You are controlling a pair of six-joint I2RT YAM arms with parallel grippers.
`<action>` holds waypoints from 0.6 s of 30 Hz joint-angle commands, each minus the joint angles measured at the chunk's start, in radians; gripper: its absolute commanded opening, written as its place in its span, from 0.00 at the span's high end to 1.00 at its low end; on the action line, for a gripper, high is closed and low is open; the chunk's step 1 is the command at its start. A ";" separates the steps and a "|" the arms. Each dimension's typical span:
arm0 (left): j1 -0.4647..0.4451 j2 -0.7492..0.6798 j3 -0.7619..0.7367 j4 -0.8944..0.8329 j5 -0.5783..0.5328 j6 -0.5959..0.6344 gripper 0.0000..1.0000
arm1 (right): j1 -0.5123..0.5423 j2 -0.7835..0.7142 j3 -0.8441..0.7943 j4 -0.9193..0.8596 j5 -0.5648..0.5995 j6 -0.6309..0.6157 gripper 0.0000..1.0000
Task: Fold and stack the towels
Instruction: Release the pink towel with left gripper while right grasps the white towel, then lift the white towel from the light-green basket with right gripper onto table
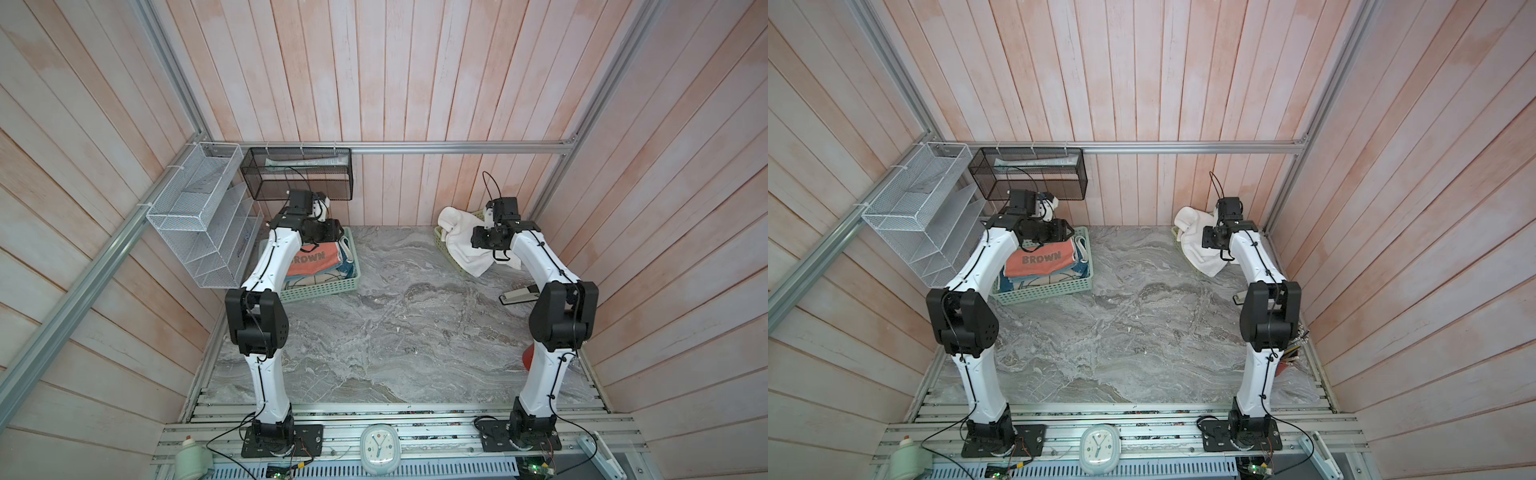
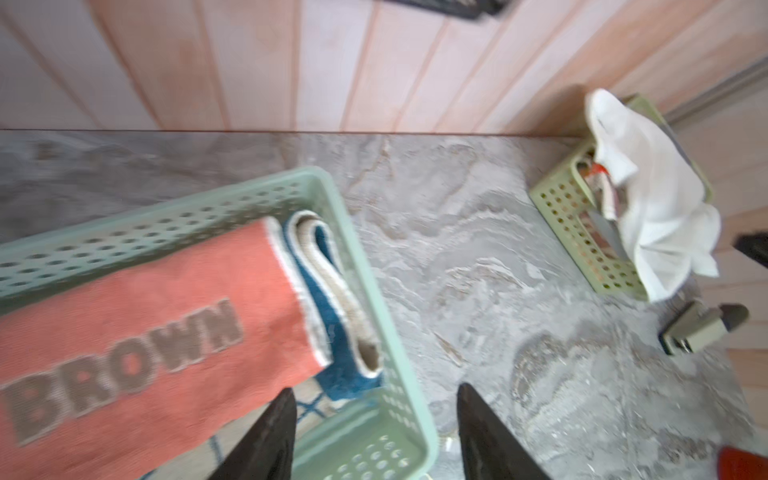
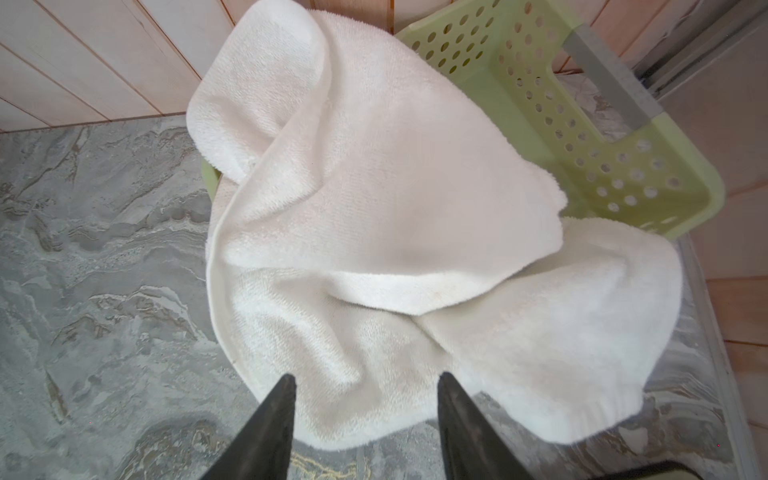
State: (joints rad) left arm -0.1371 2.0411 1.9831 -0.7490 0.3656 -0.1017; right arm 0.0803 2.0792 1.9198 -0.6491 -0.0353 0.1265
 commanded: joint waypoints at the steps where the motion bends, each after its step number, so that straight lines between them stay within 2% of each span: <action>1: -0.062 0.043 -0.014 0.079 0.073 -0.017 0.39 | 0.022 0.077 0.131 -0.107 -0.066 -0.019 0.41; 7: -0.163 0.137 -0.006 0.136 0.121 -0.057 0.40 | 0.039 0.202 0.288 -0.094 -0.123 0.009 0.40; 18: -0.191 0.191 -0.034 0.186 0.181 -0.100 0.40 | 0.043 0.431 0.525 -0.101 -0.221 0.082 0.35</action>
State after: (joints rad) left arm -0.3309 2.2330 1.9644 -0.6006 0.5213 -0.1909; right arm 0.1246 2.4630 2.3993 -0.7136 -0.2047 0.1791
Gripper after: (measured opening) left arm 0.600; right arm 0.652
